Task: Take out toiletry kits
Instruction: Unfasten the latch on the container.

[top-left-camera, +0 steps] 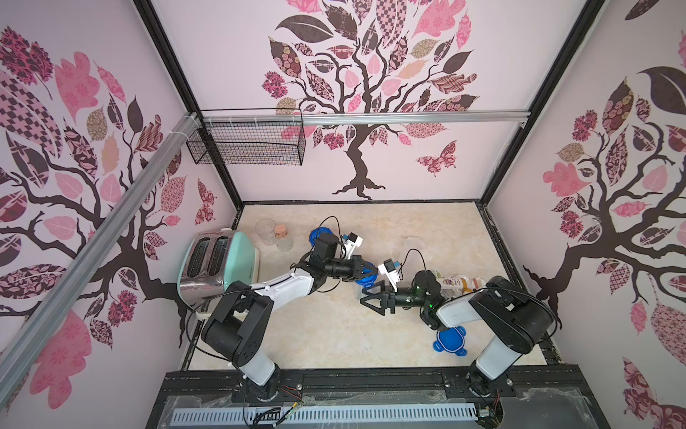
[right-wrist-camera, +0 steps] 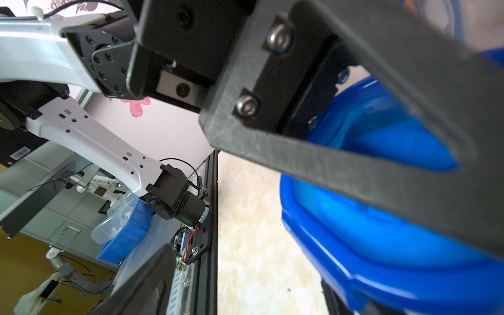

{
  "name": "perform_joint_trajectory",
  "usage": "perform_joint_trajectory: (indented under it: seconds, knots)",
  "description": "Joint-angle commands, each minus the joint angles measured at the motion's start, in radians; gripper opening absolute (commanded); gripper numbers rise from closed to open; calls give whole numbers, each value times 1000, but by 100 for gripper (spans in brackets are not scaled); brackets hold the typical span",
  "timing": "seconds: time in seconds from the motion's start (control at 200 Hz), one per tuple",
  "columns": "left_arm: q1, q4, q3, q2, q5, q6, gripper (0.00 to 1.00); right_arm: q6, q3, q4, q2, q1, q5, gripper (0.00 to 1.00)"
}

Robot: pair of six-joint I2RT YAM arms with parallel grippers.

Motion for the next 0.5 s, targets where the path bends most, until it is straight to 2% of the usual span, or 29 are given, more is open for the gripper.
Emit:
perform_joint_trajectory:
  seconds: [0.0,0.155,0.495]
  knots:
    - [-13,-180,-48,68,-76,42,4,-120,50,317,-2,-10,26,83]
    - [-13,-192,-47,65,-84,50,4,-161,27,411,15,-7,4,82]
    - [-14,-193,-46,70,-87,51,4,-241,-11,387,4,17,3,82]
